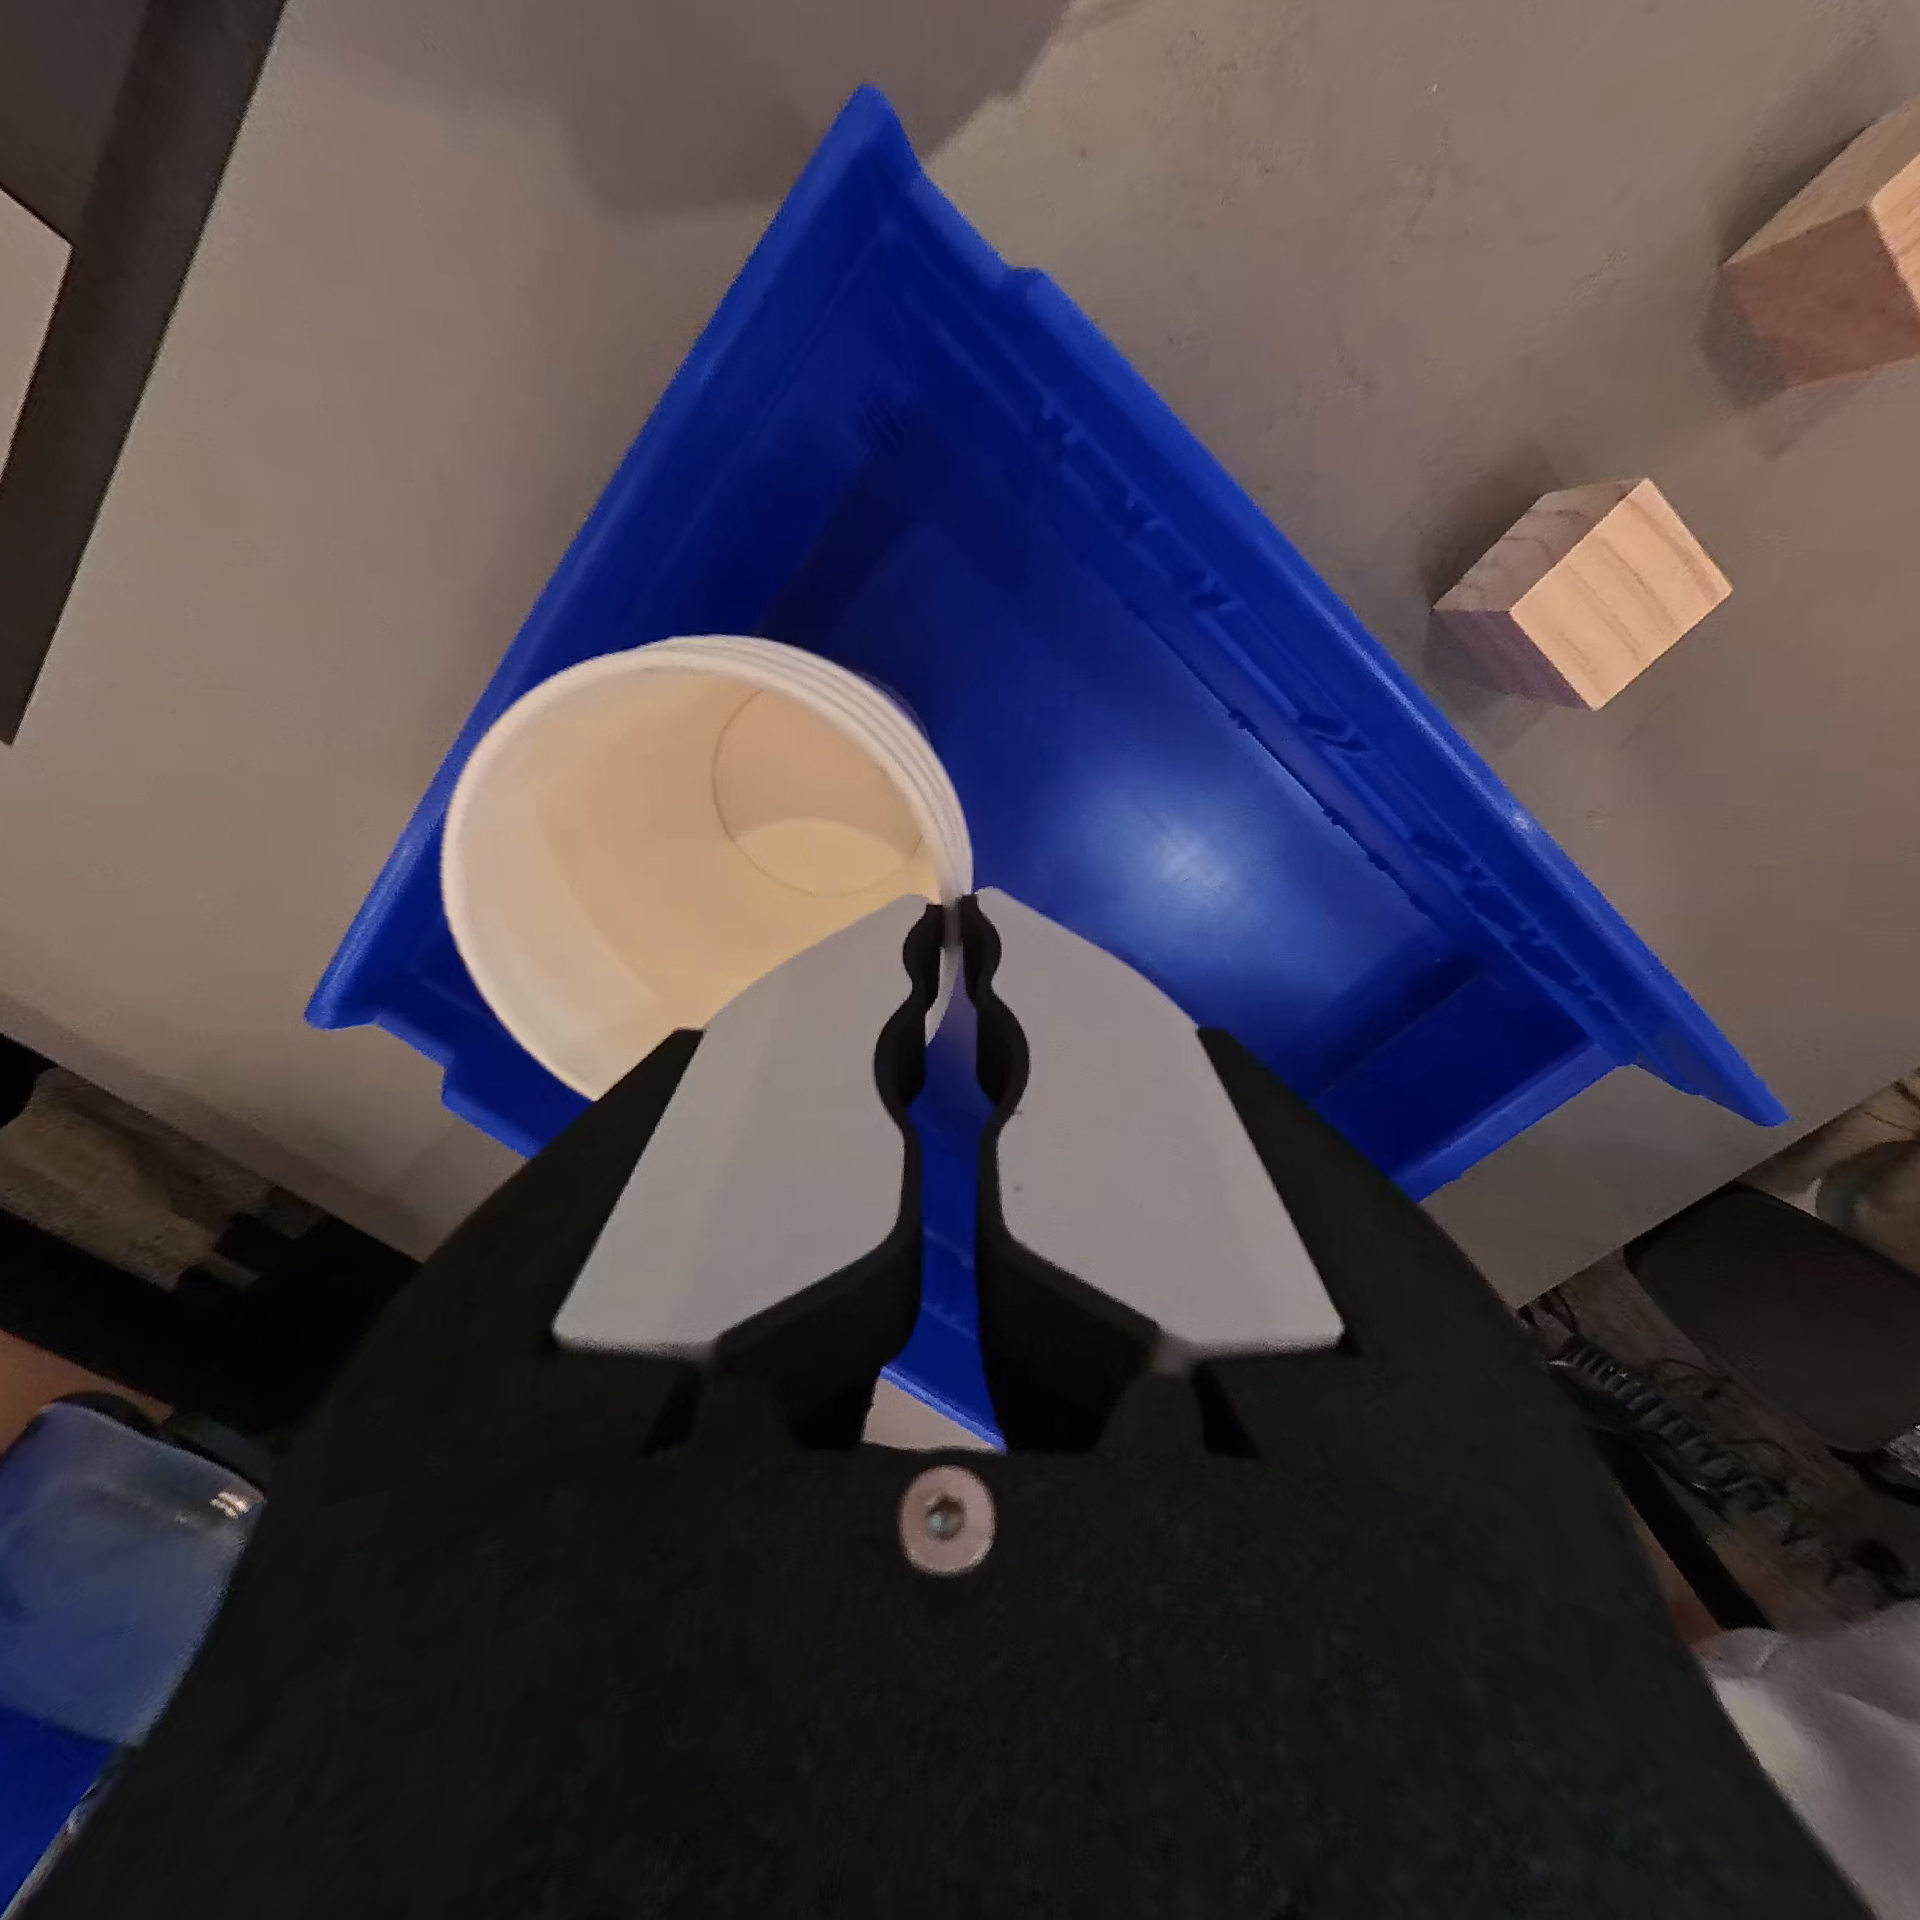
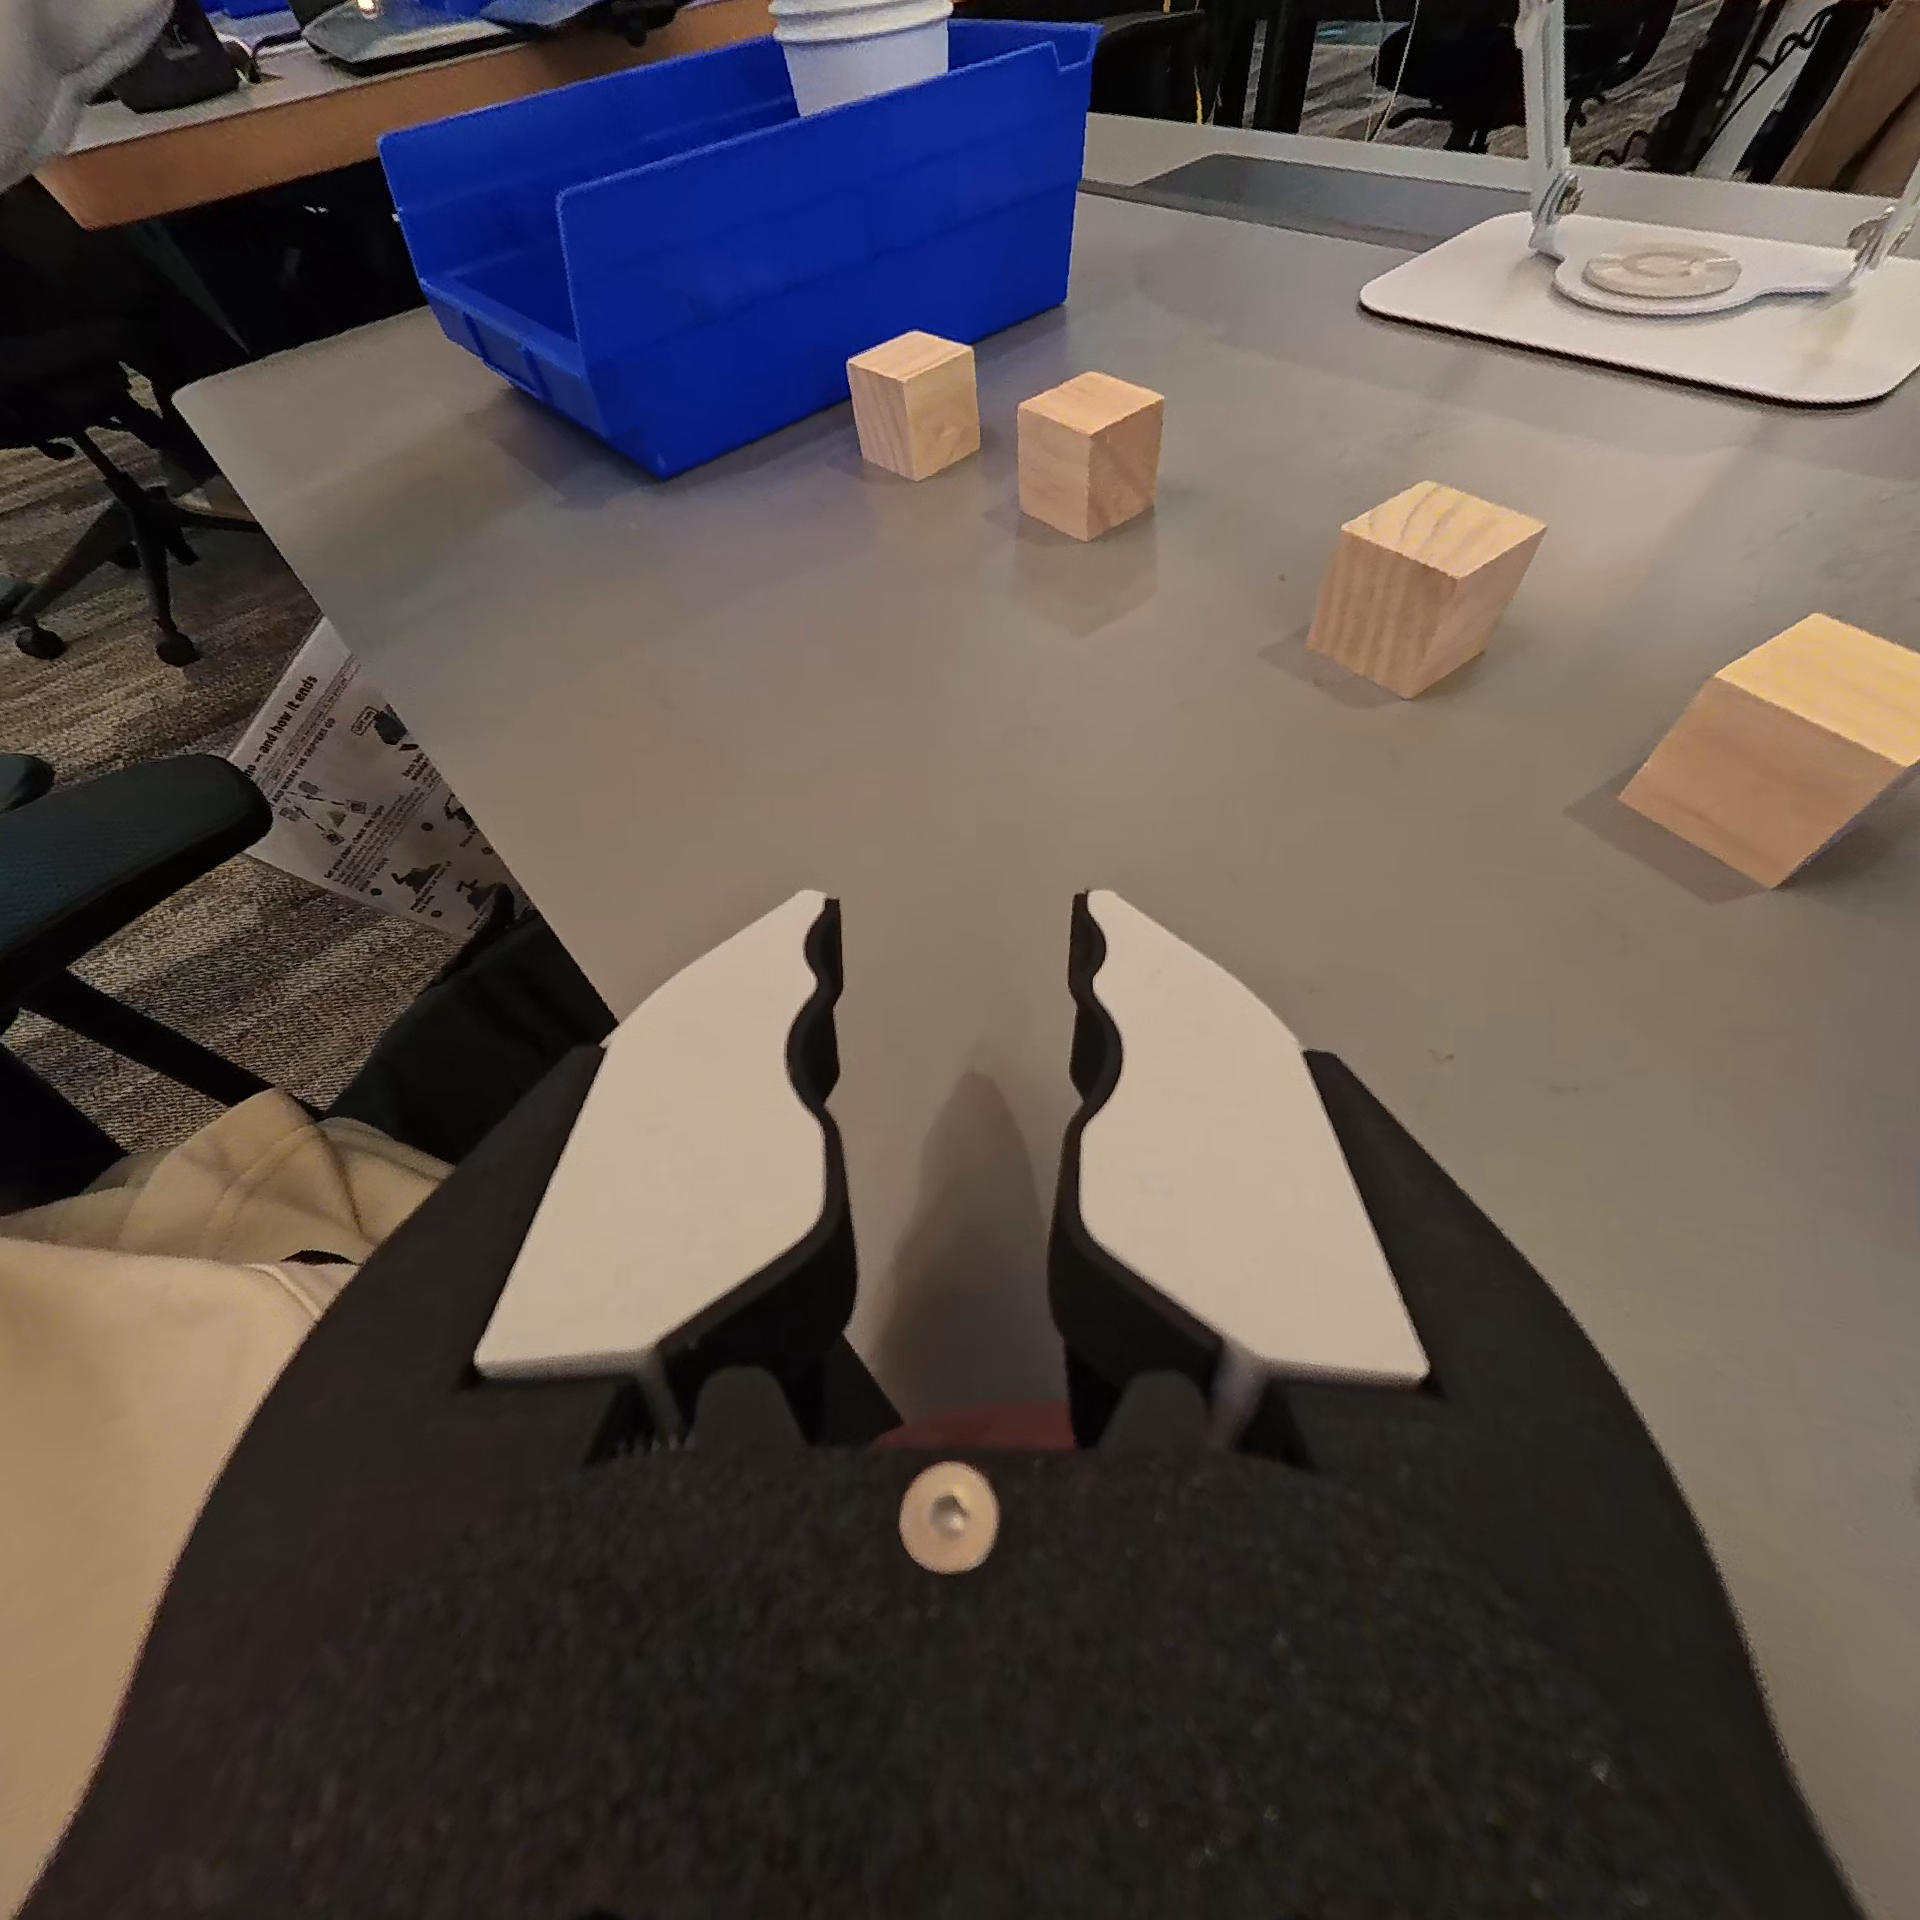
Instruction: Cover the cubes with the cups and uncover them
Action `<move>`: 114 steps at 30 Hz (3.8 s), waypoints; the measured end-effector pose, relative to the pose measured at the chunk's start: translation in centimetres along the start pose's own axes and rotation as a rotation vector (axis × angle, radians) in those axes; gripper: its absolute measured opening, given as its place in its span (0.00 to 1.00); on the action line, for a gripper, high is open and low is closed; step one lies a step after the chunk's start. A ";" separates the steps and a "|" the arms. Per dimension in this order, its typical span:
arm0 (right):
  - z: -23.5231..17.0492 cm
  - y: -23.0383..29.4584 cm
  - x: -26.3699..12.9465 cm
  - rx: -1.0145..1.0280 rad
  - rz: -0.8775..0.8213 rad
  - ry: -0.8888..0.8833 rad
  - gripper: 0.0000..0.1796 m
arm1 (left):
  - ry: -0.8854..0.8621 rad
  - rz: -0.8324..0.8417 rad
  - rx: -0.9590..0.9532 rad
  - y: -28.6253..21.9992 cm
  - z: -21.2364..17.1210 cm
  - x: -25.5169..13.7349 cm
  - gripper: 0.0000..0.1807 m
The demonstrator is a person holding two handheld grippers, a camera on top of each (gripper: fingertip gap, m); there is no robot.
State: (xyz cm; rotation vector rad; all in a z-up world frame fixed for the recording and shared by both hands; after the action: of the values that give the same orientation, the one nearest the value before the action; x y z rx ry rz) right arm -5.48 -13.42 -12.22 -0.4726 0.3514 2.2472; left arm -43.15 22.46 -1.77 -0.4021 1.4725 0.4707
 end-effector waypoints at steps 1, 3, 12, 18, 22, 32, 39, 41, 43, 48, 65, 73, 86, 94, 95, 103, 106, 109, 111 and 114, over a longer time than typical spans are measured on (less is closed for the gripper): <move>0.0 0.0 0.0 -0.001 0.000 0.001 0.23 | -0.007 -0.008 -0.001 0.0 0.1 -0.1 0.02; 0.0 -0.1 0.0 -0.001 -0.001 0.002 0.23 | -0.020 -0.013 -0.006 0.2 0.2 -0.3 0.02; -0.1 0.0 0.0 -0.001 0.005 0.010 0.22 | -0.050 -0.007 -0.018 0.8 0.3 -2.2 0.02; -0.2 -0.1 0.1 0.006 0.005 0.011 0.22 | -0.103 0.076 0.007 0.7 0.2 -7.3 0.02; -0.2 -0.3 0.1 0.029 0.018 0.005 0.22 | -0.211 0.135 0.054 -0.8 0.3 -12.8 0.02; 1.1 -0.4 0.4 0.171 0.144 -0.082 0.22 | -0.755 0.014 0.169 -9.6 4.0 -17.3 0.02; 7.2 -2.1 1.3 0.776 0.711 -0.376 0.32 | -1.202 -0.300 0.018 -19.6 7.3 -12.9 0.02; 8.9 -3.0 2.3 0.936 0.840 -0.429 0.39 | -1.236 -0.426 0.033 -22.8 7.6 -11.8 0.02; 10.1 -4.0 3.3 1.043 0.900 -0.460 0.43 | -1.272 -0.462 0.047 -25.3 7.8 -11.0 0.02; 12.7 -4.5 3.6 1.102 1.041 -0.558 0.50 | -1.262 -0.482 0.136 -30.8 7.7 -9.7 0.02; 11.7 -4.1 4.6 1.059 1.103 -0.514 0.47 | -1.259 -0.639 0.195 -35.9 5.8 -6.7 0.02; 10.2 -6.1 4.6 0.786 0.705 -0.367 0.47 | -1.042 -0.261 0.333 -34.2 1.7 -5.6 0.40; 10.9 -4.5 3.5 0.362 0.446 -0.176 0.46 | -0.344 -0.244 0.674 -35.7 7.5 -1.2 0.50; 11.7 -3.6 2.4 0.304 0.443 -0.203 0.46 | -0.585 -0.770 0.553 -37.4 9.6 1.5 0.54; 11.8 -3.5 2.3 0.291 0.436 -0.204 0.46 | -0.593 -0.840 0.552 -37.8 9.5 1.7 0.53; 12.2 -2.2 2.8 0.239 0.463 -0.196 0.45 | -0.556 -0.866 0.575 -39.5 9.8 4.0 0.54; 12.3 -2.0 2.8 0.226 0.469 -0.206 0.44 | -0.590 -0.915 0.567 -39.7 9.8 4.0 0.49; 12.0 -1.8 3.0 0.208 0.464 -0.192 0.44 | -0.604 -0.928 0.568 -39.7 9.5 4.4 0.48; 11.8 -1.6 3.2 0.206 0.472 -0.190 0.44 | -0.607 -0.928 0.562 -39.6 9.3 4.6 0.48; 11.7 -1.8 2.7 0.178 0.474 -0.178 0.46 | -0.631 -0.871 0.531 -39.1 9.0 4.6 0.48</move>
State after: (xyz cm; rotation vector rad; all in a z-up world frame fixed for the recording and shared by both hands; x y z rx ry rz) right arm -8.35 -5.89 -3.18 -0.0963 0.6154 2.6581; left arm -14.55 -5.62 -6.86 -0.3766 0.6548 -0.4611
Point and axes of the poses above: each gripper's, where its closed fingertips meet, x out along the fingers, z out of its top, y = z × x across the jaws, the point moved 5 cm from there along -x, back along the fingers, and after that the axes turned 5 degrees about y, right-handed, at the moved point
